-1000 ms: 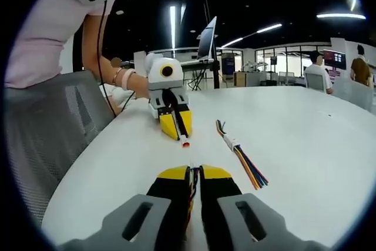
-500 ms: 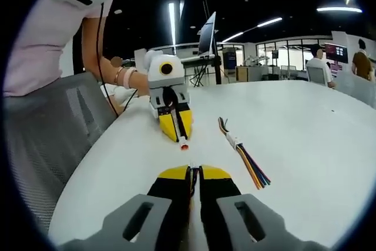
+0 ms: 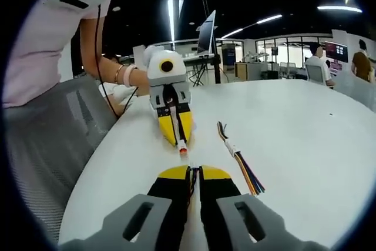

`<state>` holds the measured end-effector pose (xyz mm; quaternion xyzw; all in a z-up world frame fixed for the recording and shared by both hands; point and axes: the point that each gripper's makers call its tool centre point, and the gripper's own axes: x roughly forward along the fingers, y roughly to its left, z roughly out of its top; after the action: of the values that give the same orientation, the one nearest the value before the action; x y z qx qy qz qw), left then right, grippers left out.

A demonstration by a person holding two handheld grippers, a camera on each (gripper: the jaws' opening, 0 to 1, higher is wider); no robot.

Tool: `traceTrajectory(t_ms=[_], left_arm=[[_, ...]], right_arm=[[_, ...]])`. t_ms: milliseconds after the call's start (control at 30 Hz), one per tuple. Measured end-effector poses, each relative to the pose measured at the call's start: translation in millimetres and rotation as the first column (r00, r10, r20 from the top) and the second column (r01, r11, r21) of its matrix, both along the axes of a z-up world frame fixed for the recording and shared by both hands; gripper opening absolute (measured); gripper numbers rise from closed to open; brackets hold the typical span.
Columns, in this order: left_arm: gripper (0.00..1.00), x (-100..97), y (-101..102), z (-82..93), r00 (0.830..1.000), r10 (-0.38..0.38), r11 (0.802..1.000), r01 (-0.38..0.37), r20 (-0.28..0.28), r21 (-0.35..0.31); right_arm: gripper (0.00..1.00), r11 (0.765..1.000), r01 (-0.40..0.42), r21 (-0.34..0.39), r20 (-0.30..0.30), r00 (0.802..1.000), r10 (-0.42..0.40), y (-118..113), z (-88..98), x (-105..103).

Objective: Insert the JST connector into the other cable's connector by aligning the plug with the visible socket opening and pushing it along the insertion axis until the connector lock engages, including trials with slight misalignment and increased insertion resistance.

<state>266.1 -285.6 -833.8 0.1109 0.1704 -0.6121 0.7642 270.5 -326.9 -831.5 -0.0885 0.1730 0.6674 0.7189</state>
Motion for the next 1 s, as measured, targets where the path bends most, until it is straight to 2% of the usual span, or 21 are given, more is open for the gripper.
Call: traceTrajectory(t_ms=[167,367,433,667,1000], left_arm=[[0.00,3.2,-1,5.8,1.000,-0.010,1.000,0.010,-0.002,0.003],[0.00,5.0,0,7.9,0.999,-0.031,0.999,0.031,0.008,0.014],[0.00,4.7,-1,9.9,0.998,-0.052,0.999,0.052,0.031,0.017],[0.00,6.9,-3,6.7,0.998,-0.065,0.998,0.064,0.020,0.027],[0.00,10.2,-4,10.5,0.999,-0.054,0.999,0.054,0.000,-0.001]], right_arm=[[0.03,1.000,-0.026,-0.008,0.020,0.999,0.026,6,4.2,-3],[0.03,0.999,-0.040,-0.015,0.015,0.999,0.040,9,2.6,-2],[0.03,0.999,-0.044,-0.015,0.018,0.999,0.045,10,2.8,-2],[0.03,0.998,-0.052,-0.018,0.015,0.999,0.052,11,1.5,-1],[0.03,0.998,-0.058,-0.031,0.033,0.998,0.059,13,1.0,-1]])
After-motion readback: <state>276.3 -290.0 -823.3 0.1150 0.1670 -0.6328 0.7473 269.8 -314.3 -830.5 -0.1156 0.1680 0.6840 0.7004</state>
